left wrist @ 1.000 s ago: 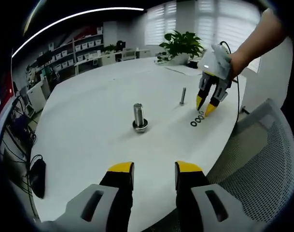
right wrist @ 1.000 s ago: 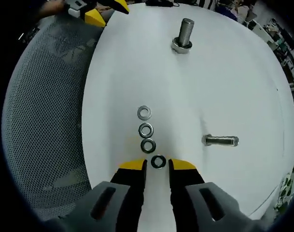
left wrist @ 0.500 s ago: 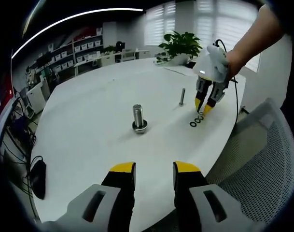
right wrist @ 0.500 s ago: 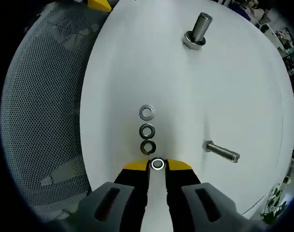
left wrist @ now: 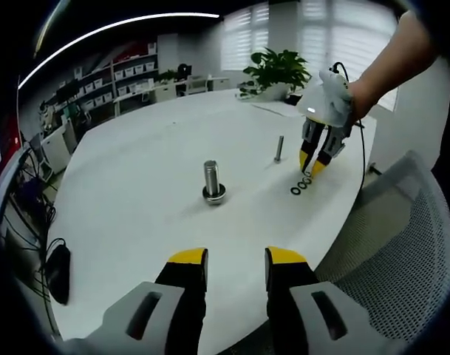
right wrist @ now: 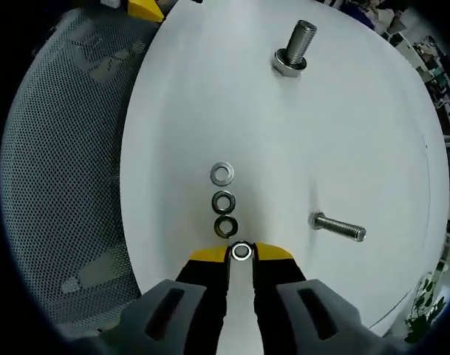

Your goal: Place the washer onto the threaded stud by aligning its center hole with the stud, sliding it down to the base, and recovering from edge contact or off-axis alignment until the washer reaches the visible bottom stop.

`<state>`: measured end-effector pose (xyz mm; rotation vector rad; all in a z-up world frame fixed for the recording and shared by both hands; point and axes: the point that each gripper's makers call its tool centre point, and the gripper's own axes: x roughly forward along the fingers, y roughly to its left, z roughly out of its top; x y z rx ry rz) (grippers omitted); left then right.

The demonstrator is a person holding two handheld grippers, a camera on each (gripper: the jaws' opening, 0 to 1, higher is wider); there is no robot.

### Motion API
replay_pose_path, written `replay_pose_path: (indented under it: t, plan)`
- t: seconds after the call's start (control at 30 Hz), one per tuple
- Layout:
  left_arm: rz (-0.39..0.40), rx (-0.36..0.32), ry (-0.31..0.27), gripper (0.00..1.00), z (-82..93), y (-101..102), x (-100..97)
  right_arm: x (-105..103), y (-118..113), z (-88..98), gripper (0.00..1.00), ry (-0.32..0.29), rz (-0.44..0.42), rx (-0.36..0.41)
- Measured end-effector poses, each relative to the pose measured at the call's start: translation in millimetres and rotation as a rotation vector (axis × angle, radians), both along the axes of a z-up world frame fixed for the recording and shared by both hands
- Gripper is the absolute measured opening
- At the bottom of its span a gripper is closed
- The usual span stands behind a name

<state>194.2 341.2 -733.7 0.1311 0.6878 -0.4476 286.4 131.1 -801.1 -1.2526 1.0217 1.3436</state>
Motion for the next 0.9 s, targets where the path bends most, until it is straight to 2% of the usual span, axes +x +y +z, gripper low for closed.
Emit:
replay_pose_path:
  t: [0.1, 0.13, 0.17, 0.23, 0.53, 0.9]
  plan:
    - [-0.001, -0.001, 0.004, 0.29, -0.5, 0, -0.6, 1, 0, 0.6, 0.12, 0.007, -0.030, 0.018]
    - [-0.001, 0.000, 0.003, 0.29, -0.3, 0, -0.6, -2, -1, 0.2, 0.02, 0.015, -0.032, 0.024]
    - [-0.002, 0.002, -0.001, 0.29, 0.3, 0, -0.4, -4, -2, -2.0, 0.02, 0.020, -0.010, 0.019]
    - [0.000, 0.000, -0.002, 0.29, 0.5, 0, -0.1, -5, -4, -1.7, 0.03, 0.023, -0.058, 0.038]
    - [-0.001, -0.001, -0.008, 0.29, 1.6, -1, 0.8, 0, -5, -0.7, 0.03, 0.065, -0.089, 0.066]
    - [0.005, 0.000, -0.009, 0.29, 1.8, 0, 1.5, 2, -18, 0.6, 0.04, 0.051, -0.177, 0.073]
